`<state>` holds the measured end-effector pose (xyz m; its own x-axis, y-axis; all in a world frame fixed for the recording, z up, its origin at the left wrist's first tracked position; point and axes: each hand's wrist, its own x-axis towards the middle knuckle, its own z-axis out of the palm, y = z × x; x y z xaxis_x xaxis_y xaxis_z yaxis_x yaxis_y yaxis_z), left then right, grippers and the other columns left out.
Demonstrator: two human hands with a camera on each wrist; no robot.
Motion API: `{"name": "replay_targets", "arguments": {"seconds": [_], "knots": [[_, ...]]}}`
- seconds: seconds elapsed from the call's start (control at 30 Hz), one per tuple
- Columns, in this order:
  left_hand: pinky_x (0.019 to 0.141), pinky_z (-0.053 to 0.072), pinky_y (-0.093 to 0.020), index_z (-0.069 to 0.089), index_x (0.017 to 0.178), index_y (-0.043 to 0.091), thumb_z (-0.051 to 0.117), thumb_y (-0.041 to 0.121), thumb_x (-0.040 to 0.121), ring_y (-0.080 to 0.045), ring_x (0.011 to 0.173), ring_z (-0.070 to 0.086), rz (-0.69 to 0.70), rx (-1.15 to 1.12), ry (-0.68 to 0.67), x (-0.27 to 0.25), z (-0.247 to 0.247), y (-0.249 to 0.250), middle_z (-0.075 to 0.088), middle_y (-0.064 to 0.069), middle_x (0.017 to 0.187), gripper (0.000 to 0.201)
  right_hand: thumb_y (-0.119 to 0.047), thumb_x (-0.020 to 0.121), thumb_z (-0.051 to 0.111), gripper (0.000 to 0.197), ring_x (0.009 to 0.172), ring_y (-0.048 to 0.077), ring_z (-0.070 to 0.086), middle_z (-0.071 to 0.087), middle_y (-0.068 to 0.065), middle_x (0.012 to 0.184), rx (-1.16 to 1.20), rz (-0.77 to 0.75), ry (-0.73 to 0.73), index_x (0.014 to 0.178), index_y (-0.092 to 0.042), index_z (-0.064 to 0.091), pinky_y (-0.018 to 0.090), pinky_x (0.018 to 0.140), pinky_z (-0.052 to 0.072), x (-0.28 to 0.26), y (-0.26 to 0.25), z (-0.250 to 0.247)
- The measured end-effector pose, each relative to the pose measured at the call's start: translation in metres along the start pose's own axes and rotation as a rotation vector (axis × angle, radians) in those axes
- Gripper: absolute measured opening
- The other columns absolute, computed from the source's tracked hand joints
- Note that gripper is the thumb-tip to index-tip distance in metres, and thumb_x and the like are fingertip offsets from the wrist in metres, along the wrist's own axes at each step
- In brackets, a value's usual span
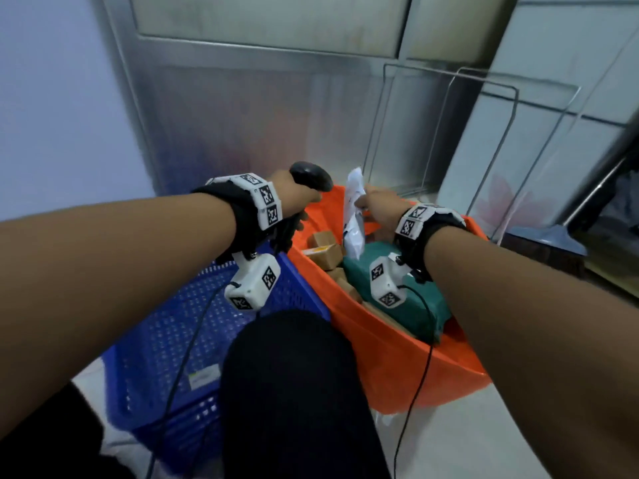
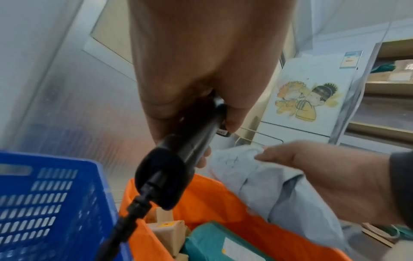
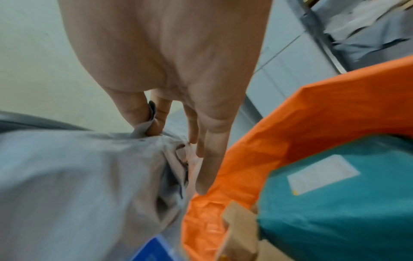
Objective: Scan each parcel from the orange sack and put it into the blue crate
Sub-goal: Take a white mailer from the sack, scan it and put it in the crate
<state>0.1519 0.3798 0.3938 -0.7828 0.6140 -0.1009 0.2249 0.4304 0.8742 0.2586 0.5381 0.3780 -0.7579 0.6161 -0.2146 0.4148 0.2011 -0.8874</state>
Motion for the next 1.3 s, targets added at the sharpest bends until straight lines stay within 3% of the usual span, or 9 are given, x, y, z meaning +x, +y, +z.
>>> {"name": "replay_targets", "arguments": {"seconds": [0.2,0.3,0.37,0.57,0.77,0.9,1.07,1.17,1.3], "knots": [[0.071,0.064,-0.050,0.067,0.079,0.011,0.075,0.038,0.083,-0.030,0.063,0.072,-0.036,-0.206,0.260,-0.007,-0.061,-0.037,0.069,-0.013,0.066,0.029,-0.012,0.089,0.057,0.015,0.095,0.024,0.059,0.057,0.008,0.104,-0.081,-0.216,-0.100,0.079,-0.023,0.054,0.043,0.083,0.059,0.014,-0.076,0.079],[0.063,0.061,-0.028,0.066,0.071,0.017,0.076,0.049,0.079,-0.017,0.057,0.071,-0.073,-0.246,0.393,-0.014,-0.091,-0.069,0.068,-0.002,0.061,0.035,-0.010,0.090,0.056,0.022,0.089,0.022,0.055,0.056,0.004,0.092,-0.180,-0.310,-0.147,0.074,-0.023,0.050,0.038,0.085,0.053,0.010,-0.089,0.128],[0.067,0.063,-0.032,0.066,0.074,0.015,0.076,0.045,0.078,-0.019,0.060,0.074,-0.097,-0.331,0.443,-0.014,-0.104,-0.094,0.070,-0.005,0.065,0.032,-0.002,0.086,0.053,0.019,0.077,0.023,0.050,0.052,0.007,0.075,-0.245,-0.381,-0.133,0.070,-0.014,0.050,0.035,0.067,0.048,0.006,-0.089,0.164],[0.084,0.059,-0.063,0.068,0.116,0.001,0.090,0.050,0.041,-0.040,0.090,0.076,-0.399,-0.573,0.326,0.023,-0.117,-0.203,0.076,-0.024,0.100,0.092,-0.010,0.087,0.056,0.022,0.062,0.018,0.047,0.054,0.003,0.065,-0.486,-0.498,-0.228,0.066,-0.011,0.055,0.024,0.049,0.034,0.004,-0.053,0.247],[0.086,0.061,-0.051,0.074,0.111,0.002,0.088,0.026,0.057,-0.031,0.088,0.076,-0.407,-0.667,0.279,0.015,-0.135,-0.182,0.078,-0.015,0.102,0.061,-0.021,0.092,0.063,0.013,0.072,0.018,0.053,0.059,0.001,0.078,-0.704,-0.763,-0.241,0.086,-0.013,0.071,0.027,0.061,0.030,0.007,-0.058,0.258],[0.078,0.061,-0.042,0.072,0.101,0.000,0.074,0.018,0.066,-0.032,0.079,0.073,-0.366,-0.630,0.424,0.015,-0.143,-0.182,0.076,-0.017,0.090,0.040,-0.024,0.087,0.071,0.011,0.061,0.001,0.054,0.065,-0.007,0.070,-0.260,-0.637,-0.217,0.079,-0.018,0.074,0.011,0.056,0.041,0.013,-0.058,0.256],[0.061,0.059,-0.038,0.068,0.111,0.001,0.068,0.016,0.065,-0.030,0.070,0.068,-0.305,-0.748,0.481,0.012,-0.150,-0.181,0.077,-0.018,0.096,0.049,-0.017,0.086,0.058,0.017,0.079,0.011,0.060,0.069,-0.007,0.087,-0.039,-0.527,0.182,0.095,-0.019,0.072,0.024,0.075,0.045,0.020,-0.063,0.251],[0.073,0.059,-0.047,0.070,0.115,0.001,0.071,0.018,0.060,-0.035,0.084,0.073,-0.281,-0.753,0.424,0.010,-0.154,-0.179,0.076,-0.022,0.108,0.057,-0.032,0.075,0.060,0.019,0.061,0.023,0.055,0.061,-0.002,0.063,0.057,-0.283,0.039,0.070,-0.014,0.064,0.039,0.063,0.048,0.019,-0.060,0.264],[0.091,0.058,-0.059,0.073,0.110,0.002,0.080,0.021,0.059,-0.039,0.095,0.075,-0.271,-0.698,0.344,0.007,-0.151,-0.181,0.078,-0.019,0.101,0.055,-0.039,0.074,0.070,0.039,0.084,0.033,0.074,0.077,0.010,0.087,0.195,-0.097,-0.179,0.096,-0.007,0.073,0.048,0.083,0.060,0.025,-0.053,0.275]]}}
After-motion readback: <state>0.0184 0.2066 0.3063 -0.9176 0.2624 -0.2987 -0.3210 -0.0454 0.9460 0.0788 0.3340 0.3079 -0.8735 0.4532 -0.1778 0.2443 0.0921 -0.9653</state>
